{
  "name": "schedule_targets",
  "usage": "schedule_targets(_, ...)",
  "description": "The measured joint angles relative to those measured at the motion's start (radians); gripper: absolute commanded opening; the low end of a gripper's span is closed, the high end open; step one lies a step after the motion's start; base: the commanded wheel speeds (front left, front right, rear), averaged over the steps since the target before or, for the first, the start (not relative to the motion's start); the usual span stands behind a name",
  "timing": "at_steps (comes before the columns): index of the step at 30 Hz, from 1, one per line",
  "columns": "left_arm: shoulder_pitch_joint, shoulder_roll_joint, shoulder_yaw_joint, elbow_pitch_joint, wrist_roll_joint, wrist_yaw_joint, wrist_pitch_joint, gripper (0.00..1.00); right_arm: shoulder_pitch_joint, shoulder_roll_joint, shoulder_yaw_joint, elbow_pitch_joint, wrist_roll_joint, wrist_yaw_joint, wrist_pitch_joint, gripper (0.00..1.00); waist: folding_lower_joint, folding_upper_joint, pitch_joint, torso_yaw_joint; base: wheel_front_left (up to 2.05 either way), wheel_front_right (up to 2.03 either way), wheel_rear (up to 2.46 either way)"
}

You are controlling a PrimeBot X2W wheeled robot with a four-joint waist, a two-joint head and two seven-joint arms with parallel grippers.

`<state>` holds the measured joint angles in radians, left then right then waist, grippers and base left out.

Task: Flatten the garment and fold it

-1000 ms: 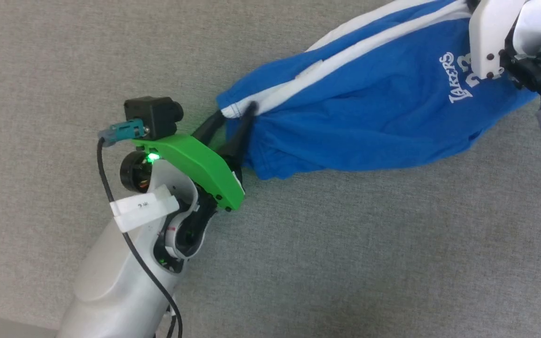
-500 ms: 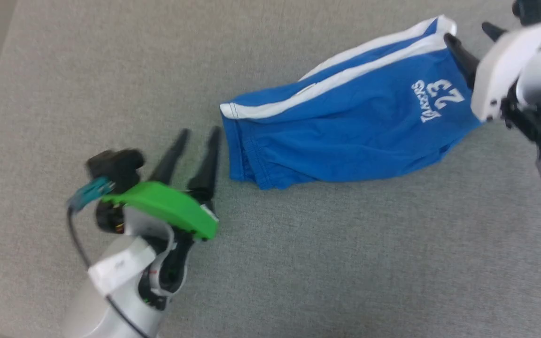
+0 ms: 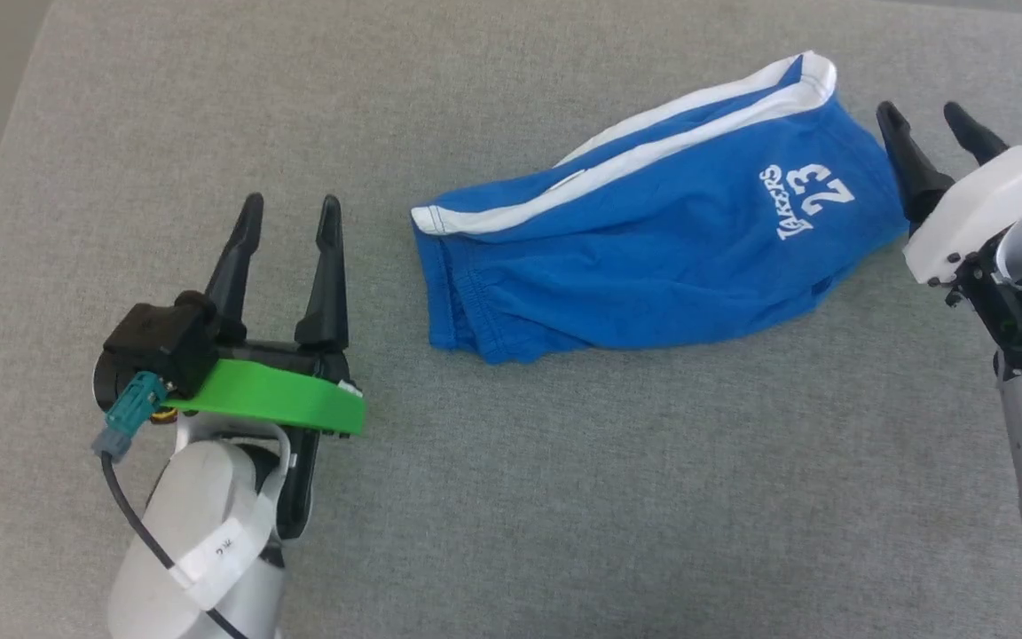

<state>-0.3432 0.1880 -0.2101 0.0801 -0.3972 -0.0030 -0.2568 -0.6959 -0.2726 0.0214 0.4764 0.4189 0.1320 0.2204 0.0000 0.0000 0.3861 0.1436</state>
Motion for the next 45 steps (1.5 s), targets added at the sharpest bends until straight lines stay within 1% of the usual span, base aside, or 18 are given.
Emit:
schedule_targets(4,0.008,-0.061,0.062,0.002,0.076,-0.056,0.000,1.00,-0.002,0.031,-0.051,0.039,-0.040,0.000,0.049,1.00,0.0000,0.0000,0.017,0.006,0.00,0.00,0.00)
schedule_targets(6,0.013,-0.082,0.069,0.011,0.103,-0.084,0.000,1.00,-0.006,0.046,-0.073,0.060,-0.061,0.000,0.077,1.00,0.0000,0.0000,0.024,0.010,0.00,0.00,0.00)
schedule_targets(10,0.021,-0.107,0.062,0.026,0.128,-0.110,0.000,1.00,-0.020,0.066,-0.094,0.074,-0.094,0.000,0.098,1.00,0.0000,0.0000,0.029,0.021,0.00,0.00,0.00)
schedule_targets(13,0.030,-0.116,0.031,0.040,0.134,-0.120,0.000,1.00,-0.023,0.070,-0.102,0.072,-0.106,0.000,0.096,1.00,0.0000,0.0000,0.024,0.027,0.00,0.00,0.00)
schedule_targets(16,0.043,-0.119,-0.015,0.057,0.134,-0.120,0.000,1.00,-0.019,0.067,-0.112,0.061,-0.113,0.000,0.090,1.00,0.0000,0.0000,0.013,0.029,0.00,0.00,0.00)
schedule_targets(20,0.049,-0.115,-0.126,0.105,0.126,-0.121,0.000,1.00,-0.007,0.067,-0.119,0.021,-0.114,0.000,0.072,1.00,0.0000,0.0000,-0.002,0.026,0.00,0.00,0.00)
schedule_targets(21,0.049,-0.110,-0.165,0.143,0.109,-0.121,0.000,1.00,0.009,0.068,-0.123,-0.011,-0.114,0.000,0.060,1.00,0.0000,0.0000,-0.007,0.020,0.00,0.00,0.00)
schedule_targets(22,0.048,-0.104,-0.181,0.172,0.102,-0.121,0.000,1.00,0.021,0.070,-0.127,-0.035,-0.114,0.000,0.049,1.00,0.0000,0.0000,-0.010,0.015,0.00,0.00,0.00)
schedule_targets(26,0.043,-0.096,-0.168,0.256,0.116,-0.114,0.000,1.00,0.063,0.081,-0.133,-0.118,-0.122,0.000,-0.001,1.00,0.0000,0.0000,-0.015,-0.002,0.00,0.00,0.00)
schedule_targets(29,0.033,-0.098,-0.144,0.298,0.121,-0.094,0.000,1.00,0.113,0.103,-0.139,-0.196,-0.133,0.000,-0.050,1.00,0.0000,0.0000,-0.019,-0.016,0.00,0.00,0.00)
schedule_targets(32,0.029,-0.101,-0.130,0.329,0.122,-0.084,0.000,1.00,0.168,0.130,-0.142,-0.258,-0.139,0.000,-0.092,1.00,0.0000,0.0000,-0.020,-0.028,0.00,0.00,0.00)
schedule_targets(38,0.005,-0.110,-0.139,0.377,0.112,-0.095,-0.006,1.00,0.280,0.189,-0.143,-0.351,-0.142,0.000,-0.153,1.00,0.0000,0.0000,-0.019,-0.049,0.00,0.00,0.00)
schedule_targets(43,-0.024,-0.115,-0.159,0.403,0.102,-0.108,-0.009,1.00,0.344,0.210,-0.143,-0.370,-0.128,0.000,-0.176,1.00,0.0000,0.0000,-0.016,-0.064,0.00,0.00,0.00)
schedule_targets(44,-0.028,-0.115,-0.160,0.407,0.102,-0.108,-0.009,0.63,0.352,0.213,-0.144,-0.371,-0.123,0.000,-0.180,1.00,0.0000,0.0000,-0.016,-0.067,0.00,0.00,0.00)
schedule_targets(45,-0.030,-0.115,-0.161,0.409,0.102,-0.110,-0.009,0.30,0.359,0.216,-0.145,-0.371,-0.120,0.000,-0.183,1.00,0.0000,0.0000,-0.017,-0.069,0.00,0.00,0.00)
